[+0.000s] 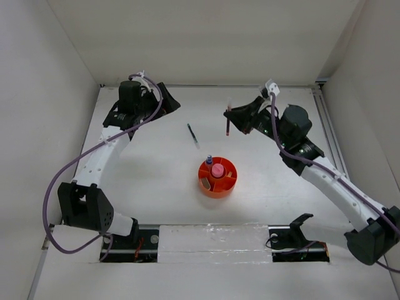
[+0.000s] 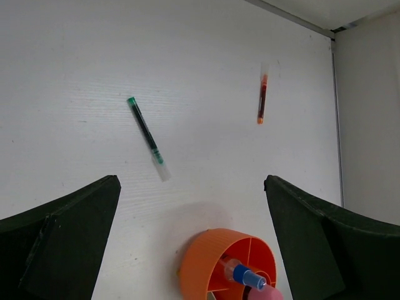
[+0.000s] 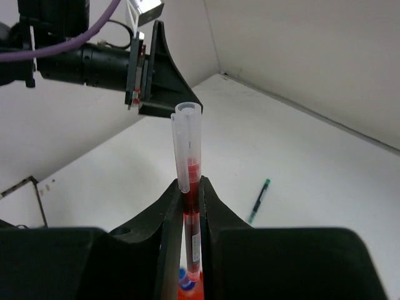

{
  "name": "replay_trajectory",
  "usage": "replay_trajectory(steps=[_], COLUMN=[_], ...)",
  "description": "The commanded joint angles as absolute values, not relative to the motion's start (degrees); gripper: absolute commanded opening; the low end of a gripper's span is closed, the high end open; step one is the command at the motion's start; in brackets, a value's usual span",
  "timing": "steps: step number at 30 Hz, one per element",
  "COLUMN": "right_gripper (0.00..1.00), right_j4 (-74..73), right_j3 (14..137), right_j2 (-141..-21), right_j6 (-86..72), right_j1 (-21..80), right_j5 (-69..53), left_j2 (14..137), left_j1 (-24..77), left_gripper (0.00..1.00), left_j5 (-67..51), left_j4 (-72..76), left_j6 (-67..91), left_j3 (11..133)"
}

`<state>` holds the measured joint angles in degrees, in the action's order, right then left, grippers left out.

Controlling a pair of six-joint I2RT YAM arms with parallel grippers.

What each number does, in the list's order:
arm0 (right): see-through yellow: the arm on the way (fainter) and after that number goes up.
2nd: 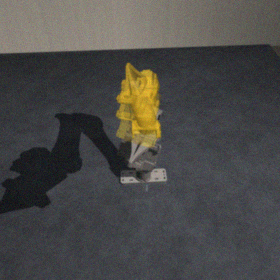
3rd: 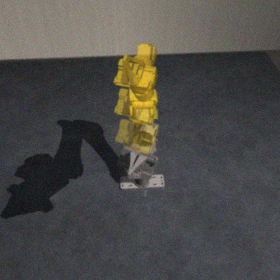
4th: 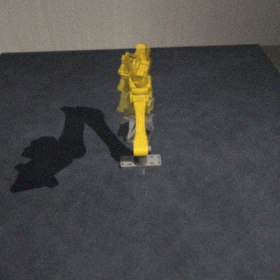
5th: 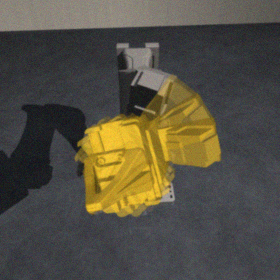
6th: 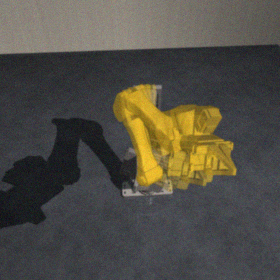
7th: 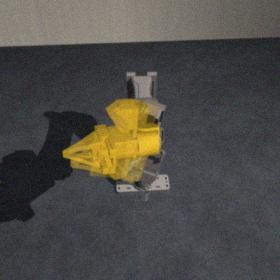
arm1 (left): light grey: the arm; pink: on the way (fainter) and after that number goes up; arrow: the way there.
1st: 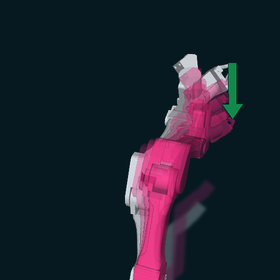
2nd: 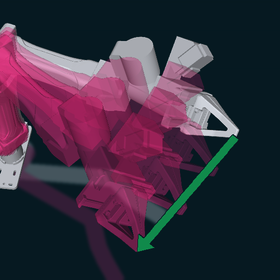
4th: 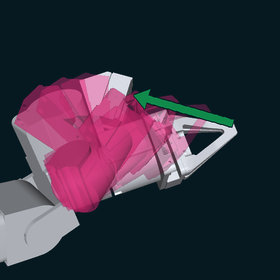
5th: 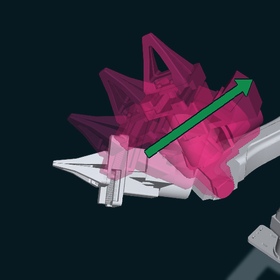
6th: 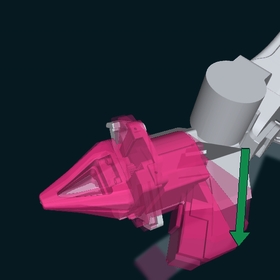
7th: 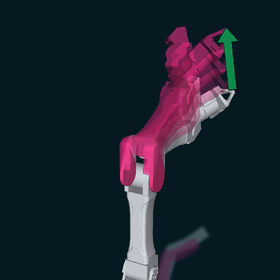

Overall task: Sort the stationery into containers
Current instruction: Place the pen in the storage box.

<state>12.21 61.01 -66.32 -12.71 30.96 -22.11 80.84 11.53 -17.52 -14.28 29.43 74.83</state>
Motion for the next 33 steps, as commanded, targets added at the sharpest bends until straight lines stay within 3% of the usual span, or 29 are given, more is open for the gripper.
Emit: replay_trajectory(steps=[1, 13, 33], right_gripper=[0.0, 0.0, 0.0], right_j4=[13.4, 7.5, 6.6], right_j3=[55.5, 38.5, 29.0], right_j2=[-58.0, -43.7, -46.6], right_j6=[-9.1, -28.6, -43.6], right_j1=[33.0, 43.0, 51.2], right_j5=[-13.0, 19.6, 32.2], left_j2=[81.5, 85.0, 86.2], left_j1=[11.5, 11.5, 11.5], left_gripper=[1.0, 1.0, 1.0], left_j5=[-19.9, -23.8, -26.9], left_j4=[-13.2, -11.2, -11.0], left_j6=[31.5, 33.6, 34.6], left_j3=[77.3, 76.6, 75.1])
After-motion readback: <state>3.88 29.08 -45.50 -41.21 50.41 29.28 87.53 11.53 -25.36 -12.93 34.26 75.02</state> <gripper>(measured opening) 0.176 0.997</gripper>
